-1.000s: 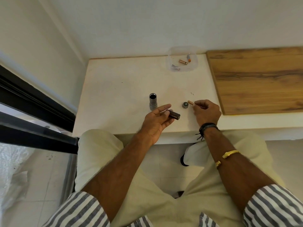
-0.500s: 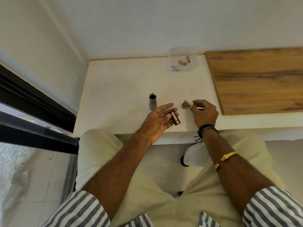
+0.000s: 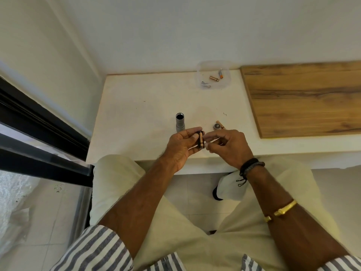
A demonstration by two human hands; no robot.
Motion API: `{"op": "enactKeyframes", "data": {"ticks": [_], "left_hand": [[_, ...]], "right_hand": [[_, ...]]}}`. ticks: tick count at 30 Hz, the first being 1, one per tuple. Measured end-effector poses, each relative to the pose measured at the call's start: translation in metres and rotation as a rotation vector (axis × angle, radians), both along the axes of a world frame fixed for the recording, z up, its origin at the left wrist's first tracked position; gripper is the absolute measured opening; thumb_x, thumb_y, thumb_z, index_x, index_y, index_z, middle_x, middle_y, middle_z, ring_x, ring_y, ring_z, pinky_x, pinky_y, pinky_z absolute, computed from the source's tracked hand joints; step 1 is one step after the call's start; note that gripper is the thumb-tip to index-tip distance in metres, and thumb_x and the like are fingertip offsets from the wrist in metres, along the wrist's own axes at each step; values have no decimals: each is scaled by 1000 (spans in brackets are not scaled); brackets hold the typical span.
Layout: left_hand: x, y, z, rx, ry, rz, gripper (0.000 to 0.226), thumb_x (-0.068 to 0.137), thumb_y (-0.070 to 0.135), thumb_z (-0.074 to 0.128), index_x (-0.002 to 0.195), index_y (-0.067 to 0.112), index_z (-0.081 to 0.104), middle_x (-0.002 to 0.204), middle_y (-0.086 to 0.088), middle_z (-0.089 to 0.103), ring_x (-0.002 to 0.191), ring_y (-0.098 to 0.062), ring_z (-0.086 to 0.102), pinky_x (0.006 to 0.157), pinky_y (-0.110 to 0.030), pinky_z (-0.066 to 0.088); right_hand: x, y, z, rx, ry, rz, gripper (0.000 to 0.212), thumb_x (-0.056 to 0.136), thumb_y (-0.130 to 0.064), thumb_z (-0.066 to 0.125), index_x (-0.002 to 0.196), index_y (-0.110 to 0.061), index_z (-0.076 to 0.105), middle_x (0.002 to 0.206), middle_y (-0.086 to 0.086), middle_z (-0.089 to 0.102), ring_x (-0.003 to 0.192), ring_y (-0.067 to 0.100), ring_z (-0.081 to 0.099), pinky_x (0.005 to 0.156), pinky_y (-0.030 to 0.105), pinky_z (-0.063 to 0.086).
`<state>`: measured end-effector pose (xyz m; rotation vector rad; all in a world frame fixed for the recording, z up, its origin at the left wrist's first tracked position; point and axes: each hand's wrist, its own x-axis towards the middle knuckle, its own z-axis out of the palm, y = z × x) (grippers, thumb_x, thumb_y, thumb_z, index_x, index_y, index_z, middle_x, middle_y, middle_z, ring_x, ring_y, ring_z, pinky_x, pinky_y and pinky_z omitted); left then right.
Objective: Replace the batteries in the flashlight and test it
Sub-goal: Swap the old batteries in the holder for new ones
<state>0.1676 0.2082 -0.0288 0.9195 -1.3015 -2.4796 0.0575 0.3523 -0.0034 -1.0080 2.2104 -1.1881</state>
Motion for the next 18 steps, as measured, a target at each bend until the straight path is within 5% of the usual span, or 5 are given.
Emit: {"op": "enactKeyframes", "data": {"ticks": [6,11,18], "left_hand": [[3,-2,-3,-70,-58,-24,19,96,4,59,109,11,72,104,-11,76,93,-26,74,74,-33,60],[4,-3,-5,-99,-98,-39,17,95,4,61,104,11,73,99,-12,76,90,-27,74,73,-33,61],[4,-3,-5,-136,-132,-61,20,95,4,61,114,3,69,109,-19,72,88,-27,74,76,-37,62]], "right_hand": [[2,-4,1,23,128,62,20,85,-14,79,105,-17,80,93,-6,77,75,-1,69,76,5,51],[5,-6,8,51,270,148,16,85,-14,78,101,-15,81,92,2,78,76,14,71,81,28,59],[7,-9,12,88,362,240,22,86,-16,76,108,-15,79,99,6,76,84,20,70,87,36,58]]}}
